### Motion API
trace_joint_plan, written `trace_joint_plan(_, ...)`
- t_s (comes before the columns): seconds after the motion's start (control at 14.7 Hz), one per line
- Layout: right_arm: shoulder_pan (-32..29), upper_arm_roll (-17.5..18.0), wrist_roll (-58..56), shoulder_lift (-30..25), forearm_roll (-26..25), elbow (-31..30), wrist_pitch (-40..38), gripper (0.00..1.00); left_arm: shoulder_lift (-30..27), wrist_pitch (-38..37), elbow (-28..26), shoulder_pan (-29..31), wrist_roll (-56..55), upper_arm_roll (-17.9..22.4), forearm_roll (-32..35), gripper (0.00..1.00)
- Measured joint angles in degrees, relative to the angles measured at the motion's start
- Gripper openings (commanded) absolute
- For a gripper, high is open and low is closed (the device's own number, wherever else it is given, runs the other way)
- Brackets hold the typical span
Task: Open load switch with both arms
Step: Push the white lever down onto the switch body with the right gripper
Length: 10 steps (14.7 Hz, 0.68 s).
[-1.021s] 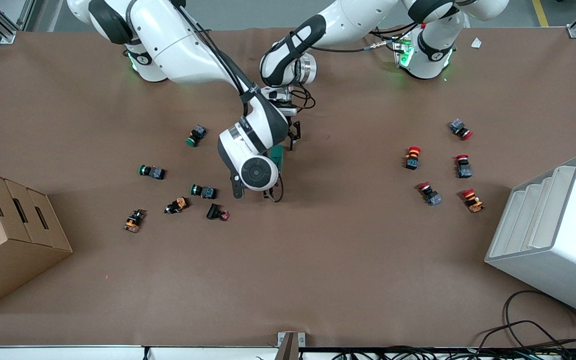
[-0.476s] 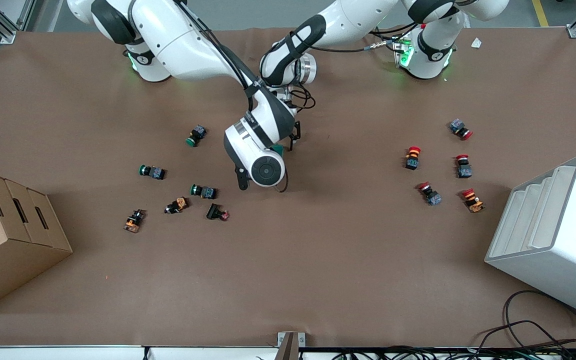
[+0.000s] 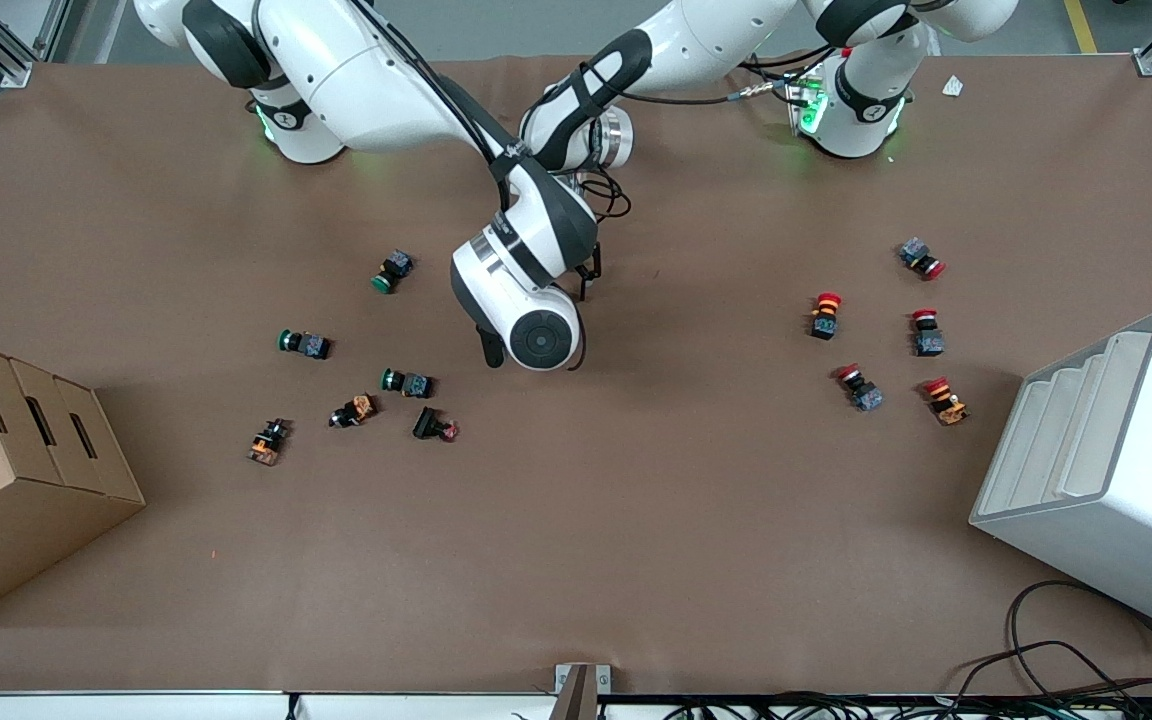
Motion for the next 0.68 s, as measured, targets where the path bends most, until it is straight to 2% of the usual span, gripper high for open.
trace_joint_plan(0.68,0.2,0.5,0.0,0.0,0.1,0.0,-3.2,1.0,0.0,0.0,0.0,0.0,0.0,0.0,0.0,0.99)
